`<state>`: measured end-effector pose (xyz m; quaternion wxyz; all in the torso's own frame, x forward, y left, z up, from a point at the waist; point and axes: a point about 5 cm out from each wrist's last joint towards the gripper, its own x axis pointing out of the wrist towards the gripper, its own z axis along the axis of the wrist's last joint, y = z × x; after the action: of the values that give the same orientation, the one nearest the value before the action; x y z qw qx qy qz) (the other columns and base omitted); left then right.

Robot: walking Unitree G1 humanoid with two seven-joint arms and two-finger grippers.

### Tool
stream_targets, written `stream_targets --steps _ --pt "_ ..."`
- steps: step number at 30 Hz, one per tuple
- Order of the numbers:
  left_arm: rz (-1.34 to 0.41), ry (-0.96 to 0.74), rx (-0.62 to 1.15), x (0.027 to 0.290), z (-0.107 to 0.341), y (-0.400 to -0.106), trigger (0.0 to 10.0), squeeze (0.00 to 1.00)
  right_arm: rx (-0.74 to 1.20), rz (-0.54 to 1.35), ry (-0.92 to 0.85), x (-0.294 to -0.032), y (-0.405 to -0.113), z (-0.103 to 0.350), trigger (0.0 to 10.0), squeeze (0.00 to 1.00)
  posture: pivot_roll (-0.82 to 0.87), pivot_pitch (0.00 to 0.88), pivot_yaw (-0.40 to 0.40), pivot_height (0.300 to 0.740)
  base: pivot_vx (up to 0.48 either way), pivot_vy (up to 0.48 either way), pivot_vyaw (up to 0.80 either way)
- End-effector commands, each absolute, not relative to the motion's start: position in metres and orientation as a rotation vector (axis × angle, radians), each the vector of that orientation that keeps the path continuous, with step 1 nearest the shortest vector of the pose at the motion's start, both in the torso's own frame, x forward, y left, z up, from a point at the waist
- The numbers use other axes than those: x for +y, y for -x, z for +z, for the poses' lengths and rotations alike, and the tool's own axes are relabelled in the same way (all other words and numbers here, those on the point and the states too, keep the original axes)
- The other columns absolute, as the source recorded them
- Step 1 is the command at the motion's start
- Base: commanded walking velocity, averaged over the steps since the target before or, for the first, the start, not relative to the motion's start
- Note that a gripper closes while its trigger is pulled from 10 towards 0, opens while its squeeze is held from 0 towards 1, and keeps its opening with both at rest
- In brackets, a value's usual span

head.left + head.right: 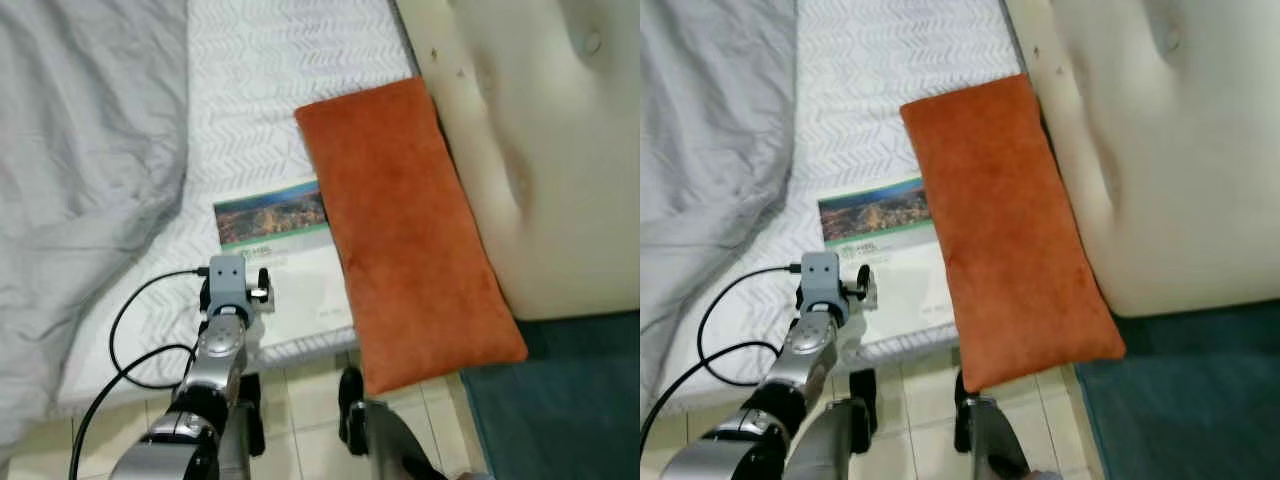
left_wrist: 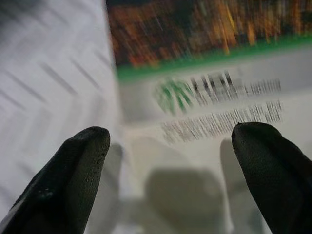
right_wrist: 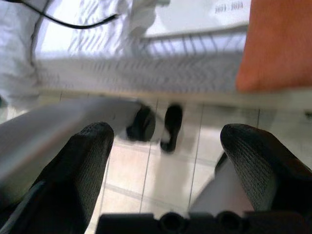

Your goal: Clean up the room

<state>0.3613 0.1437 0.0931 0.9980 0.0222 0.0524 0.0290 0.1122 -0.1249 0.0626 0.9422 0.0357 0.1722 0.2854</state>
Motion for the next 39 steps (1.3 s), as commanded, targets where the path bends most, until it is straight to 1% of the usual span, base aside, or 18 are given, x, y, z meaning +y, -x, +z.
stream_targets --steps 1,2,3,4,5,6,7,10,11,13,15,16,18,22,24,27,33,39 --pt "0.017 -0.061 0.126 0.144 0.079 -0.348 10.0 0.00 0.410 0.559 -0.098 -0.130 -0.109 0.048 10.0 0.00 -0.14 0.365 -0.027 0.740 0.000 0.000 0.00" --pt "-0.006 -0.070 0.112 0.145 0.081 -0.342 10.0 0.00 0.392 0.551 -0.099 -0.131 -0.116 0.049 10.0 0.00 -0.13 0.331 -0.023 0.740 0.000 0.000 0.00" --pt "-0.022 -0.077 0.102 0.146 0.082 -0.338 10.0 0.00 0.379 0.547 -0.098 -0.131 -0.120 0.051 10.0 0.00 -0.13 0.331 -0.023 0.740 0.000 0.000 0.00" --pt "-0.031 -0.080 0.104 0.147 0.079 -0.336 10.0 0.00 0.373 0.538 -0.096 -0.133 -0.127 0.046 10.0 0.00 -0.10 0.270 -0.013 0.740 0.000 0.000 0.00" --pt "-0.041 -0.092 0.102 0.149 0.078 -0.332 10.0 0.00 0.364 0.528 -0.097 -0.136 -0.135 0.044 10.0 0.00 -0.09 0.245 -0.006 0.740 0.000 0.000 0.00" --pt "-0.078 -0.153 0.081 0.157 0.077 -0.312 10.0 0.00 0.292 0.451 -0.078 -0.148 -0.160 0.047 10.0 0.00 -0.04 0.149 0.001 0.740 0.000 0.000 0.00" --pt "-0.078 -0.153 0.081 0.157 0.077 -0.312 10.0 0.00 0.292 0.451 -0.078 -0.148 -0.160 0.047 10.0 0.00 -0.04 0.149 0.001 0.740 0.000 0.000 0.00" --pt "-0.101 -0.217 0.049 0.165 0.073 -0.293 10.0 0.00 0.196 0.271 -0.072 -0.167 -0.193 0.054 10.0 0.00 0.00 0.073 -0.004 0.740 0.000 0.000 0.00" --pt "-0.101 -0.217 0.049 0.165 0.073 -0.293 10.0 0.00 0.196 0.271 -0.072 -0.167 -0.193 0.054 10.0 0.00 0.00 0.073 -0.004 0.740 0.000 0.000 0.00" --pt "-0.088 -0.244 0.027 0.172 0.071 -0.279 10.0 0.00 0.122 0.131 -0.085 -0.183 -0.214 0.064 10.0 0.00 0.02 0.003 -0.023 0.740 0.000 0.000 0.00" --pt "-0.081 -0.271 0.007 0.176 0.069 -0.267 10.0 0.00 0.051 0.027 -0.084 -0.195 -0.229 0.075 10.0 0.00 0.03 0.000 -0.032 0.740 0.000 0.000 0.00" --pt "-0.081 -0.271 0.007 0.176 0.069 -0.267 10.0 0.00 0.051 0.027 -0.084 -0.195 -0.229 0.075 10.0 0.00 0.03 0.000 -0.032 0.740 0.000 0.000 0.00" --pt "-0.078 -0.265 -0.032 0.174 0.074 -0.255 10.0 0.00 -0.026 -0.066 -0.112 -0.206 -0.238 0.087 10.0 0.00 0.06 0.000 -0.052 0.740 0.000 0.000 0.00" --pt "-0.058 -0.204 -0.060 0.171 0.081 -0.244 10.0 0.00 -0.095 -0.153 -0.169 -0.211 -0.243 0.095 10.0 0.00 0.07 0.000 -0.054 0.740 0.000 0.000 0.00" --pt "-0.067 -0.160 -0.067 0.165 0.083 -0.249 10.0 0.00 -0.104 -0.181 -0.201 -0.209 -0.248 0.094 10.0 0.00 0.07 0.000 -0.054 0.740 0.000 0.000 0.00" --pt "-0.079 -0.150 -0.060 0.155 0.087 -0.264 10.0 0.00 -0.084 -0.123 -0.187 -0.199 -0.258 0.093 10.0 0.00 0.06 0.000 -0.053 0.740 0.000 0.000 0.00" --pt "-0.045 -0.118 0.013 0.160 0.080 -0.273 10.0 0.00 -0.031 -0.008 -0.159 -0.186 -0.273 0.085 10.0 0.00 0.06 0.000 -0.045 0.740 0.000 0.000 0.00" --pt "-0.037 -0.069 0.062 0.157 0.072 -0.271 10.0 0.00 0.002 0.047 -0.165 -0.180 -0.279 0.077 10.0 0.00 0.07 0.000 -0.055 0.740 0.000 0.480 0.00"
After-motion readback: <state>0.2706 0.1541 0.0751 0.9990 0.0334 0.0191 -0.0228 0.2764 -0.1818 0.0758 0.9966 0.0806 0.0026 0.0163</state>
